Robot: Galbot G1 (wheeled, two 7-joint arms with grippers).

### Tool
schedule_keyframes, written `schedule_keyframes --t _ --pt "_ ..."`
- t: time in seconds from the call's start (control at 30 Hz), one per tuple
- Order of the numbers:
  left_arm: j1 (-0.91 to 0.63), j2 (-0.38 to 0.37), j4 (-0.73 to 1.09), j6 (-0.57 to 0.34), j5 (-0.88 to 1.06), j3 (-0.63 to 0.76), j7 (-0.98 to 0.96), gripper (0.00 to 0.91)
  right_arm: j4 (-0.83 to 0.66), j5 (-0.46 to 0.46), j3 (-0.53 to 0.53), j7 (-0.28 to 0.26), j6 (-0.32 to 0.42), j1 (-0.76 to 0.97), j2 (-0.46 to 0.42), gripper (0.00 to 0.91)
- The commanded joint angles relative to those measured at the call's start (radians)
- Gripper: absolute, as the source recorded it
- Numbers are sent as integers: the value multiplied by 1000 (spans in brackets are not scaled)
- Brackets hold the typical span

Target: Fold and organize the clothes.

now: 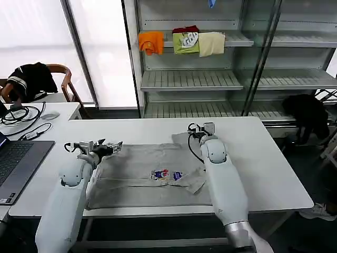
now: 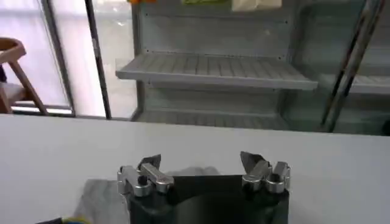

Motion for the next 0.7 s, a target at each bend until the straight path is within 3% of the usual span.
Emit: schedule_keyframes --t 0.03,0.07,0.13,0.2,0.23,0.27,0.3,0.33,0.37,0.4,0.47,0.7 --pt "-22 -2 73 2 20 -6 11 907 -95 -4 2 -8 1 23 21 907" --pt "-23 0 75 2 20 -7 11 907 -99 -4 0 -9 1 23 22 867" --pt "-24 2 86 2 21 -8 12 907 -110 -13 3 -14 1 23 29 655" --pt "-25 4 94 2 23 -9 17 725 -116 -23 2 -14 1 21 33 151" --pt "-25 4 96 2 26 -9 20 645 -120 -31 3 -14 1 18 36 0" --pt "-24 4 97 2 26 -10 25 484 -123 -42 5 -17 1 15 39 0" --pt "-22 4 97 2 27 -10 28 423 -124 -48 4 -20 1 12 40 0" --pt "-21 3 97 2 28 -10 31 272 -124 -50 3 -20 1 10 40 0" --pt "-20 2 99 2 27 -12 35 222 -123 -51 2 -24 0 7 40 0" --pt "-19 1 98 2 25 -12 40 111 -119 -51 2 -29 0 3 40 0" --pt "-19 -1 96 2 22 -13 46 10 -113 -50 2 -34 1 0 39 0" --pt "-23 -10 100 2 16 -12 55 0 -77 -13 -2 -47 2 -13 38 0"
